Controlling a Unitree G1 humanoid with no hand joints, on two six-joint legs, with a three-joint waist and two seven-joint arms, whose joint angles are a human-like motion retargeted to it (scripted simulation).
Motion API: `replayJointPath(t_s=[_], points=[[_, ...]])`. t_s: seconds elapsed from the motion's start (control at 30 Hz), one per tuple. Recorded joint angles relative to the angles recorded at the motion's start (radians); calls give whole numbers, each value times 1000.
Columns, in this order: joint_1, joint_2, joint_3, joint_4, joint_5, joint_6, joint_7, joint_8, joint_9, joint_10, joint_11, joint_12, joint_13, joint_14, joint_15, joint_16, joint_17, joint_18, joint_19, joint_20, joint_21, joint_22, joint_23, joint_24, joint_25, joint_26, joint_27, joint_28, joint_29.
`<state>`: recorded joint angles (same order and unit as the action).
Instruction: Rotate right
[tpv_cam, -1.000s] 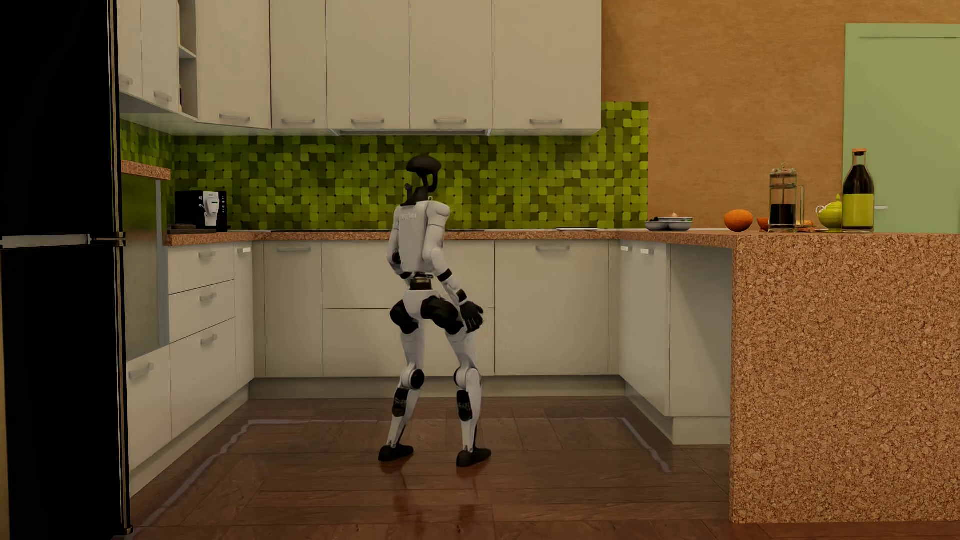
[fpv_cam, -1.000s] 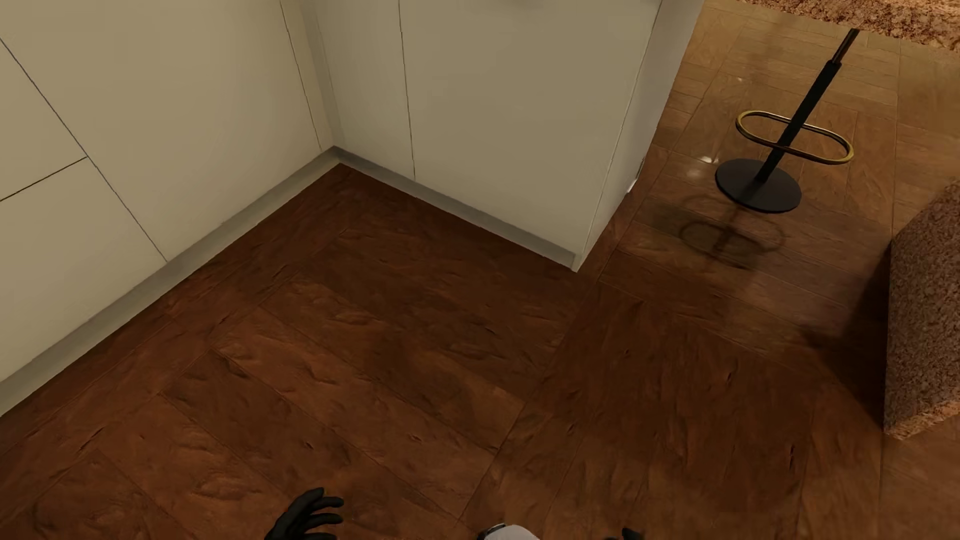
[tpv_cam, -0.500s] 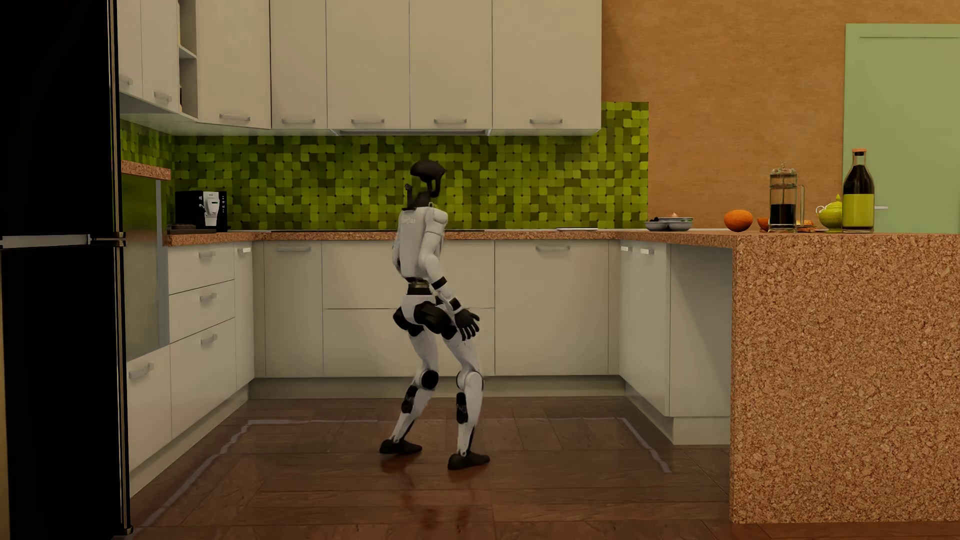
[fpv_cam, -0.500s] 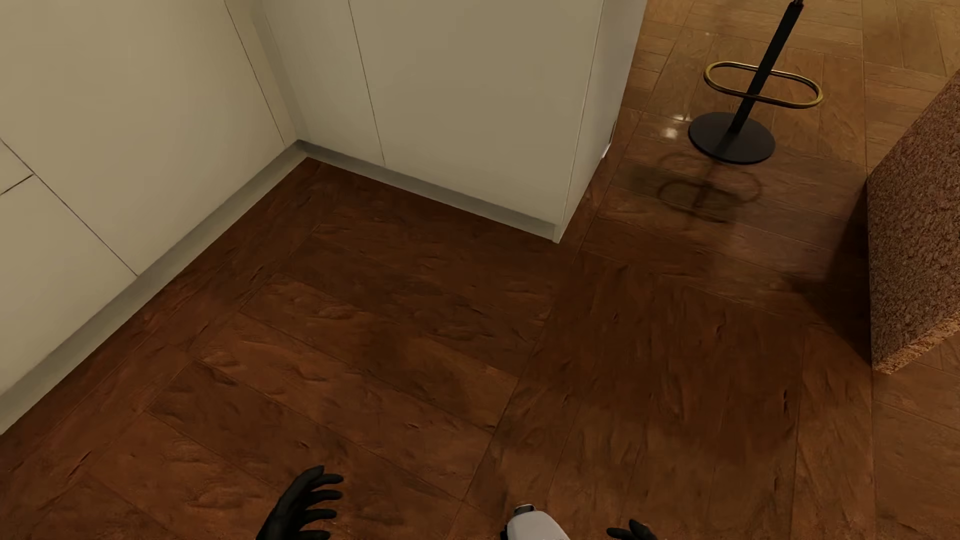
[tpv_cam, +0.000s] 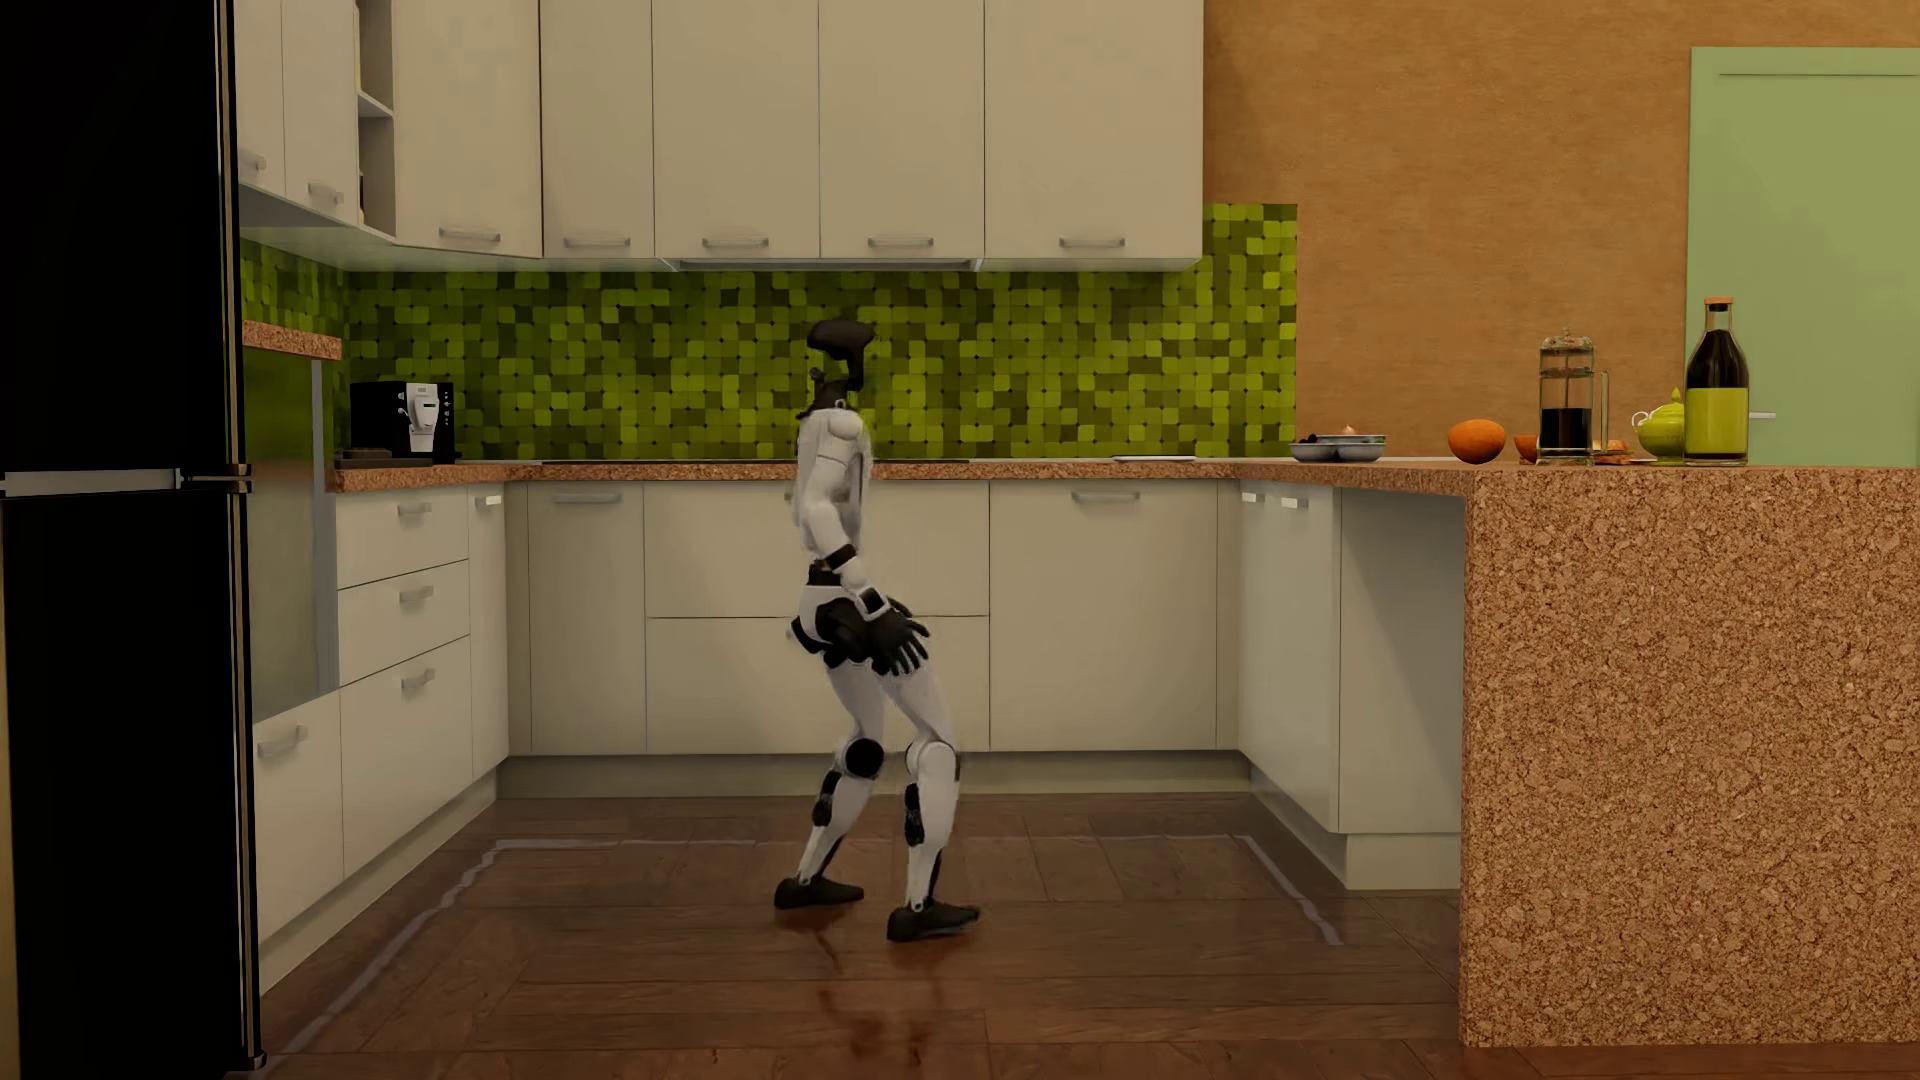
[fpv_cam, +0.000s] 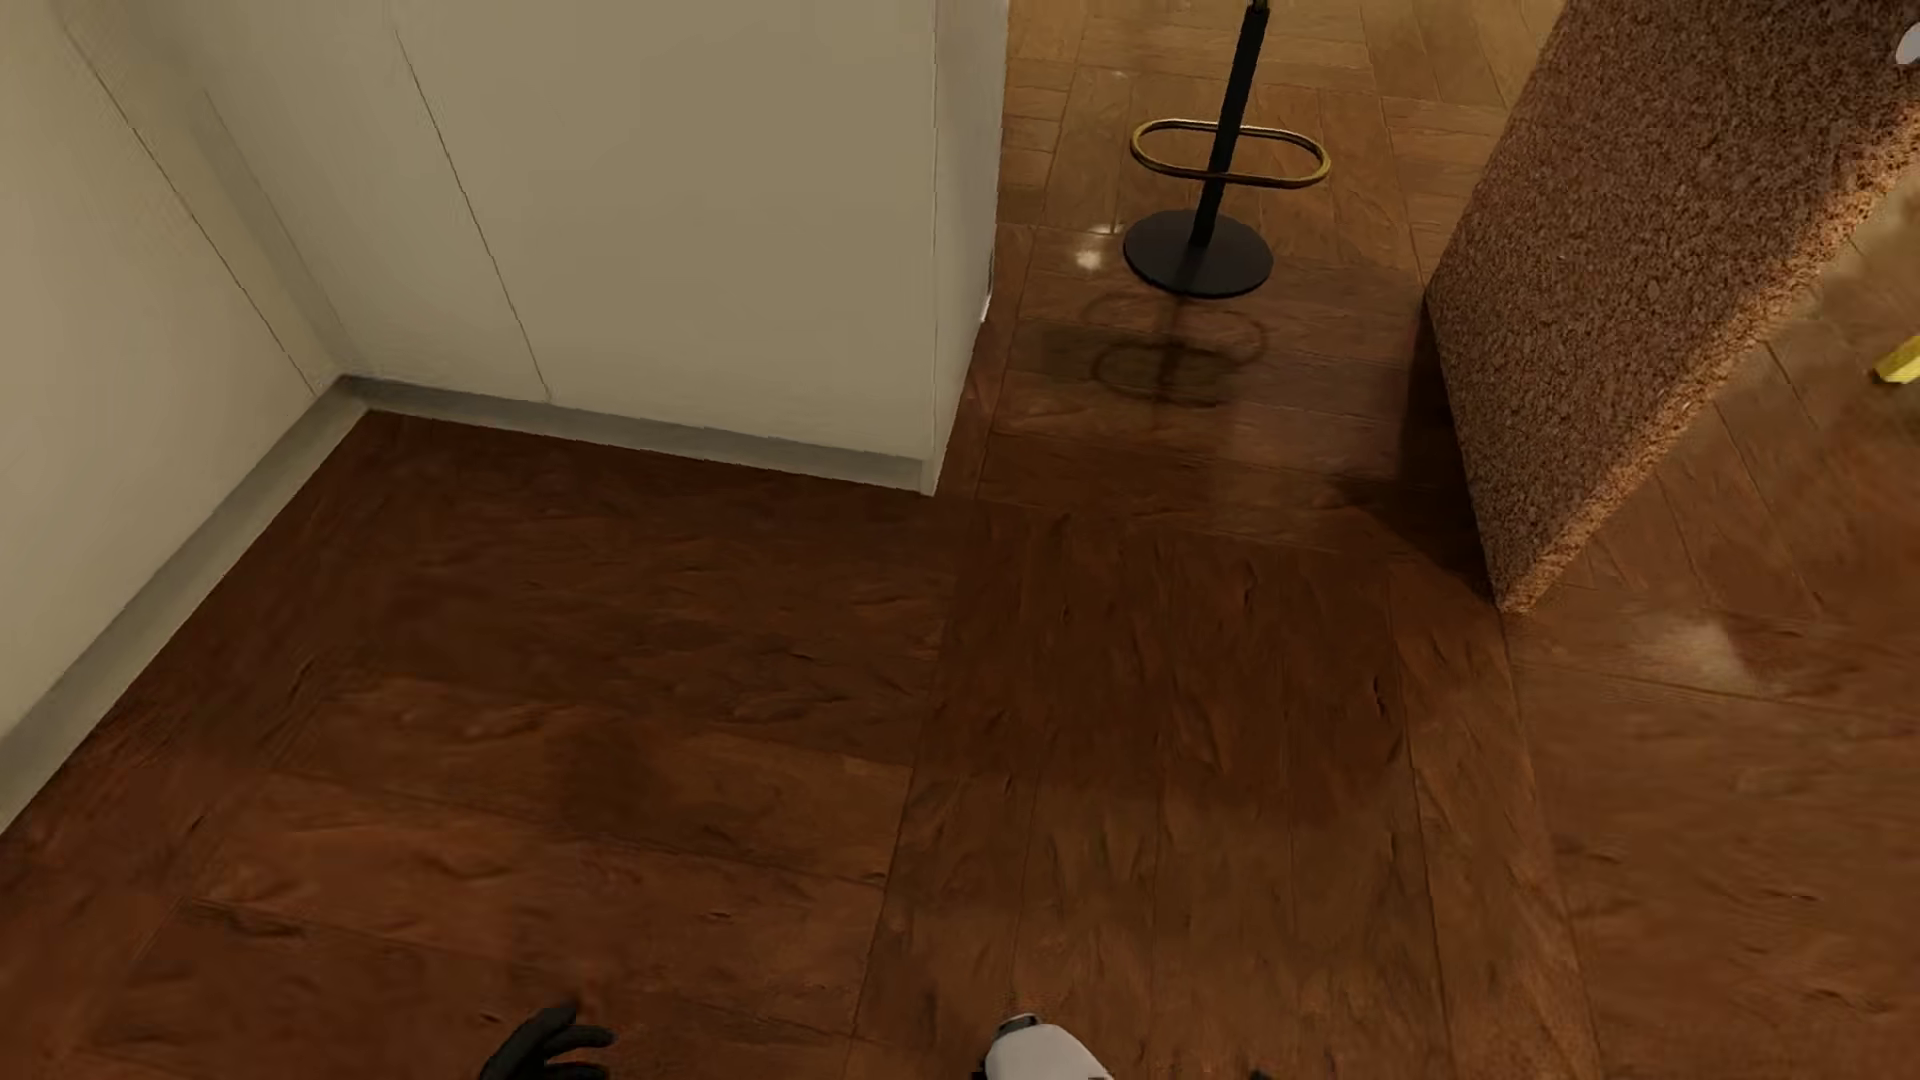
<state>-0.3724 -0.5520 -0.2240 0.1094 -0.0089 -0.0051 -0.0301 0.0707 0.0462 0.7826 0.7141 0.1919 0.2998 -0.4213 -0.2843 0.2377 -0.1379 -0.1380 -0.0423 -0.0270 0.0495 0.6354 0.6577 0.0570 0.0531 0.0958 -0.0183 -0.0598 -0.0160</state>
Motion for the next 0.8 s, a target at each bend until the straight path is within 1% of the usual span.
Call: replayJointPath(t_s=[0.03,0.07,0.1,0.13,0.17,0.2,0.23,0.27,0.3,0.33,0.37,0.4,0.43,0.47,0.5,0.53,0.57,0.6,0.63,0.67,0.7,0.73,0.77,0.8], points=[[11,-15,-16,14,-16,-10,33,-32,-9,-8,71,-8,-23,5,-92,10,5,13,-75,-9,-14,3,-26,-17,3,17,0,5,-8],[12,-11,3,11,-39,-25,51,-64,-31,1,148,-36,-22,-3,-143,-12,-15,64,-101,-19,-1,-11,-37,-36,-3,31,0,22,-3],[4,14,28,16,-49,-31,51,-56,-36,36,131,-64,-57,-23,-120,-48,-42,36,70,-29,-2,-29,-7,-55,-10,19,9,47,11],[-5,16,42,22,-35,-34,44,-45,-43,70,104,-48,-84,-38,6,-56,-44,35,86,-57,-6,-73,1,-77,-7,-9,22,71,25],[-26,18,58,26,-15,-21,24,-36,-37,121,93,-56,-88,-19,20,-72,-36,31,87,-59,-25,-67,7,-95,2,-40,27,86,39],[-26,14,50,21,7,-3,3,-19,-46,104,56,-30,-60,-14,49,-65,-11,34,87,-59,-18,-84,-5,-94,17,-56,28,89,48],[7,21,16,21,24,19,-7,-6,-48,27,10,-19,-28,-34,76,-65,10,36,90,-48,-11,-67,-6,-83,38,-62,27,88,60],[21,17,-31,24,19,25,14,-2,-47,-22,-12,-20,-22,-3,42,-42,33,28,79,-47,-37,-47,-17,-71,68,-57,16,82,55],[43,7,-51,25,-5,16,36,-30,-38,-53,30,-43,-2,14,-74,-32,20,27,0,-47,-17,-43,-33,-62,89,-47,8,69,42],[50,-2,-44,28,-33,3,51,-62,-32,-50,124,-75,12,12,-182,-36,9,25,-58,-37,-27,-34,-30,-51,87,-45,11,56,32],[43,24,-18,28,-61,-18,58,-74,-39,-22,199,-80,24,-5,-257,-43,-16,19,-80,-34,-6,-55,-25,-44,57,-49,29,46,18],[33,38,15,30,-79,-27,65,-60,-38,20,170,-88,1,-27,-161,-64,-62,14,146,-53,-6,-45,12,-45,9,-62,52,52,17],[3,38,35,34,-59,-22,50,-47,-29,90,151,-76,-21,-23,-62,-79,-85,11,91,-65,-18,-64,31,-49,-36,-65,74,61,17],[-53,25,63,21,-31,5,4,-29,-26,183,136,-60,-25,20,-43,-103,-81,24,90,-62,-29,-75,38,-51,-61,-60,86,67,14],[-79,21,74,-8,-11,35,-13,-23,-28,154,102,-50,9,11,-19,-87,-38,42,92,-52,-31,-66,19,-45,-58,-60,86,58,7],[-87,23,73,-22,12,64,-4,-17,-30,70,66,-26,30,1,1,-65,-31,67,93,-17,-15,-48,-1,-35,-32,-69,73,42,-8],[-70,30,51,-26,16,59,6,1,-24,41,50,-3,20,12,-24,-35,-19,68,98,-15,-17,-24,5,-25,-8,-74,65,28,-32],[-47,26,17,-21,-6,38,37,-13,-19,4,59,12,-13,29,-85,-15,-4,78,43,-35,-10,-52,10,-20,14,-49,73,23,-38],[-25,20,-9,-18,-36,12,63,-38,-16,-19,74,2,-35,37,-130,-15,17,79,-13,-38,-9,-52,-4,-23,25,-29,94,23,-31],[-16,17,-19,-14,-61,-12,84,-58,-24,-31,88,-26,-40,38,-152,-21,4,78,-51,-40,19,-35,-31,-31,29,-16,122,26,-9],[-19,13,3,-8,-77,-32,93,-64,-32,-14,101,-60,-28,24,-155,-32,-22,75,44,-45,12,-44,-16,-38,25,-9,135,32,24],[-16,28,19,-3,-85,-46,90,-68,-23,15,77,-74,-41,5,-43,-56,-49,72,154,-49,5,-62,7,-51,15,-22,147,43,48],[-39,33,34,13,-57,-44,81,-57,-12,78,55,-57,-79,7,22,-64,-56,65,103,-58,-19,-78,11,-67,2,-55,155,58,63],[-49,39,46,3,-42,-38,50,-45,-4,104,38,-52,-67,23,33,-70,-44,64,103,-69,-10,-67,9,-76,-3,-75,132,67,64]])
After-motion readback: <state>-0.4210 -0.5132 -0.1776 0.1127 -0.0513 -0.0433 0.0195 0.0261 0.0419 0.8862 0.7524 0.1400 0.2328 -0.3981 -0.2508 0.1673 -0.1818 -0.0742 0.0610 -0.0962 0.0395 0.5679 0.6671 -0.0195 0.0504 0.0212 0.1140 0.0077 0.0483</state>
